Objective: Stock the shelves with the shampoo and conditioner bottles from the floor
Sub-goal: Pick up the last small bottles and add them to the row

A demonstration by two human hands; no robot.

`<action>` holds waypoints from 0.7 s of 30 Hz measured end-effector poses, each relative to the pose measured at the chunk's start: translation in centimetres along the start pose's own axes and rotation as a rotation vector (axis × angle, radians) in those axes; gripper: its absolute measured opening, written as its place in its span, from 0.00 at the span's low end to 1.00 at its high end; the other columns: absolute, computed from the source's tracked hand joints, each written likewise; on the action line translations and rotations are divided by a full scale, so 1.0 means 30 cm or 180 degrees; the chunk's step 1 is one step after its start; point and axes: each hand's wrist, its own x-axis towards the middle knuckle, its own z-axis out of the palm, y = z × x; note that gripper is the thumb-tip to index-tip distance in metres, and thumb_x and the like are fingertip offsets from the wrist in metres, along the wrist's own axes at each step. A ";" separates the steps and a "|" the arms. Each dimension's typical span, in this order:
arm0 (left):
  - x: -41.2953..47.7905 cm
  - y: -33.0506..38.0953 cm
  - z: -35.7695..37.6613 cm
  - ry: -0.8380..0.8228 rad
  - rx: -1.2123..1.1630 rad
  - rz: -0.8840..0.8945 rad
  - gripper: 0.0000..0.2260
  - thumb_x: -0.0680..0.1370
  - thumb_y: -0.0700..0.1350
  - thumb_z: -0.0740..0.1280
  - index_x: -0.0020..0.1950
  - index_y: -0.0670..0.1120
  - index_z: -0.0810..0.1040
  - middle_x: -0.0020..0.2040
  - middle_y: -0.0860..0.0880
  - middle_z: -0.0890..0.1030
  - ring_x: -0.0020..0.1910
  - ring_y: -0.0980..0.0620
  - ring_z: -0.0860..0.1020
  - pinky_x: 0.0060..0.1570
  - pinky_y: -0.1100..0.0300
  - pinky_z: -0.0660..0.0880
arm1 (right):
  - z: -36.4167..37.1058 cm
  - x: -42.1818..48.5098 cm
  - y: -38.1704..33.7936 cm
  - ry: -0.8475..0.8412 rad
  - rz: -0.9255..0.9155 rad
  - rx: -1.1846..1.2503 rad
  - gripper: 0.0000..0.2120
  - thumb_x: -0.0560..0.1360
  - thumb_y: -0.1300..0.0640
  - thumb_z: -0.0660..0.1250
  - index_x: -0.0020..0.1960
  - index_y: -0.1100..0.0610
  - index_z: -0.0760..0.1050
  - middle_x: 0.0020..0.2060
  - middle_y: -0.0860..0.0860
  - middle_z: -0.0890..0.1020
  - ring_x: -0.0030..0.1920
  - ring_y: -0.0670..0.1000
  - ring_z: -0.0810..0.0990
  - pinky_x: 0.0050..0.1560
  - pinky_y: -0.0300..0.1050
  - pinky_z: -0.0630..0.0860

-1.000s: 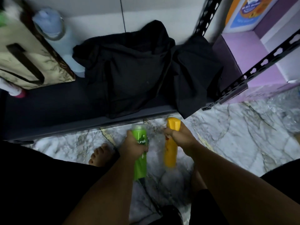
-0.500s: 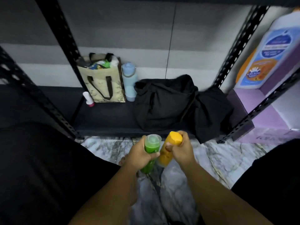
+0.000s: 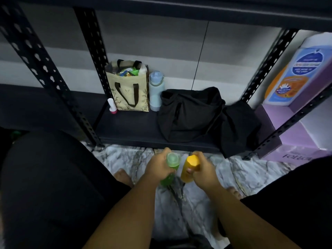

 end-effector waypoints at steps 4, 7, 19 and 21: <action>0.005 -0.020 0.047 -0.0251 0.0188 0.0062 0.23 0.66 0.43 0.80 0.52 0.53 0.70 0.43 0.52 0.79 0.45 0.46 0.79 0.41 0.55 0.74 | 0.034 0.001 0.029 -0.0064 -0.0107 -0.0018 0.21 0.72 0.70 0.67 0.59 0.49 0.73 0.50 0.52 0.81 0.49 0.52 0.79 0.43 0.35 0.74; 0.008 -0.036 0.080 -0.0441 0.0527 0.0155 0.21 0.67 0.42 0.78 0.52 0.53 0.70 0.44 0.50 0.80 0.45 0.45 0.80 0.39 0.55 0.75 | 0.058 0.006 0.059 -0.0261 -0.0014 -0.0123 0.21 0.71 0.69 0.65 0.59 0.50 0.74 0.51 0.52 0.81 0.50 0.55 0.80 0.48 0.48 0.78; 0.003 -0.052 0.099 -0.0362 0.0620 0.0055 0.20 0.69 0.45 0.78 0.52 0.54 0.70 0.45 0.50 0.81 0.44 0.45 0.79 0.41 0.50 0.78 | 0.063 0.050 0.085 -0.0540 0.0445 -0.0575 0.21 0.73 0.61 0.72 0.63 0.53 0.72 0.50 0.53 0.80 0.49 0.56 0.78 0.48 0.47 0.75; 0.001 -0.052 0.104 -0.0292 0.0608 0.0057 0.19 0.69 0.47 0.78 0.54 0.52 0.71 0.45 0.49 0.81 0.44 0.44 0.79 0.43 0.49 0.78 | 0.064 0.052 0.088 -0.0511 0.0491 -0.0551 0.20 0.73 0.61 0.72 0.63 0.53 0.73 0.49 0.52 0.79 0.48 0.55 0.77 0.48 0.47 0.75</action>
